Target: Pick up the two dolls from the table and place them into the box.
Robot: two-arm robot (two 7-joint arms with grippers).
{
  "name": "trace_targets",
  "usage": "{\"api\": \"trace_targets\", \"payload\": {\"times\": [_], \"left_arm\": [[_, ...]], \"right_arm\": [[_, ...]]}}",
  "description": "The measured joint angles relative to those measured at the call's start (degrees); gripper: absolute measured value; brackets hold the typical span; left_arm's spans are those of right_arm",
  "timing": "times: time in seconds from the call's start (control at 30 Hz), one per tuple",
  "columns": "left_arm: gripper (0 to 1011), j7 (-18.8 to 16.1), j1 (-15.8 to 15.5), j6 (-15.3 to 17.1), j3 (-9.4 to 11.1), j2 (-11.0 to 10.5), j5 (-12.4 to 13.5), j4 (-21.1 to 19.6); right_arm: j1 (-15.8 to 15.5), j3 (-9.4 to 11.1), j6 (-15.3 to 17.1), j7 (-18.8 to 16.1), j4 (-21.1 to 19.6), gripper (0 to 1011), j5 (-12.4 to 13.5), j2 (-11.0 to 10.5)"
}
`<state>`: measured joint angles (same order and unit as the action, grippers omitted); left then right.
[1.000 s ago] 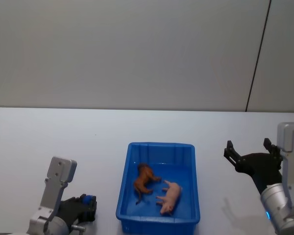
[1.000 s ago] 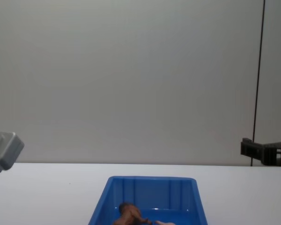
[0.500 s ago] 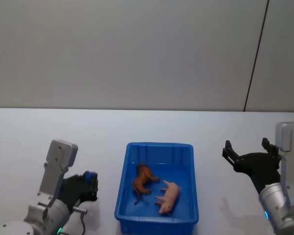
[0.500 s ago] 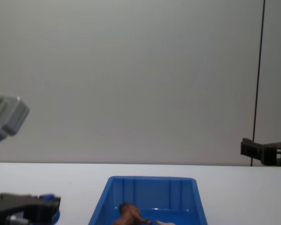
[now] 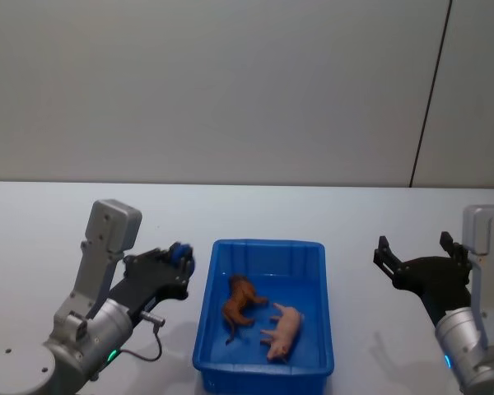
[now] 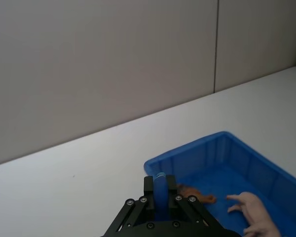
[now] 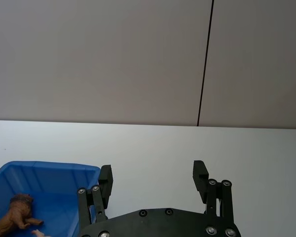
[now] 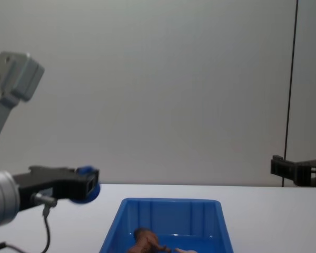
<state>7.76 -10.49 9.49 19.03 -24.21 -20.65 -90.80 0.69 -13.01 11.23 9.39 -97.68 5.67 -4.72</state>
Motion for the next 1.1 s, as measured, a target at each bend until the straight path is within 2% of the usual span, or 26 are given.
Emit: {"api": "trace_targets", "payload": {"times": [0.13,0.43,0.53,0.7,0.77,0.8,0.83,0.87,1.0,1.1], "left_arm": [[132,2.39,-0.65,-1.32,-0.03,0.26,-0.16,0.22],[135,10.22,-2.73,-5.12,-0.01,1.27,-1.79,1.81],[193,13.00,-3.50,-6.28,0.09,1.72,-2.52,2.64],[348,17.25,-4.78,-7.81,0.32,2.53,-3.73,4.21],[405,20.26,-5.61,-8.83,0.50,3.05,-4.60,5.33],[405,20.93,-5.82,-9.06,0.55,3.20,-4.80,5.62],[476,21.62,-6.10,-9.26,0.62,3.39,-5.01,6.02],[487,22.36,-6.31,-9.47,0.66,3.54,-5.21,6.31],[654,26.35,-7.69,-10.77,1.05,4.50,-6.54,8.24],[732,28.10,-8.24,-11.34,1.23,4.93,-7.10,9.04]], "right_arm": [[0.00,0.00,0.00,0.00,0.00,1001,0.00,0.00],[0.00,0.00,0.00,0.00,0.00,1001,0.00,0.00],[0.00,0.00,0.00,0.00,0.00,1001,0.00,0.00],[0.00,0.00,0.00,0.00,0.00,1001,0.00,0.00],[0.00,0.00,0.00,0.00,0.00,1001,0.00,0.00],[0.00,0.00,0.00,0.00,0.00,1001,0.00,0.00],[0.00,0.00,0.00,0.00,0.00,1001,0.00,0.00],[0.00,0.00,0.00,0.00,0.00,1001,0.00,0.00],[0.00,0.00,0.00,0.00,0.00,1001,0.01,0.00],[0.00,0.00,0.00,0.00,0.00,1001,0.01,0.00]]}}
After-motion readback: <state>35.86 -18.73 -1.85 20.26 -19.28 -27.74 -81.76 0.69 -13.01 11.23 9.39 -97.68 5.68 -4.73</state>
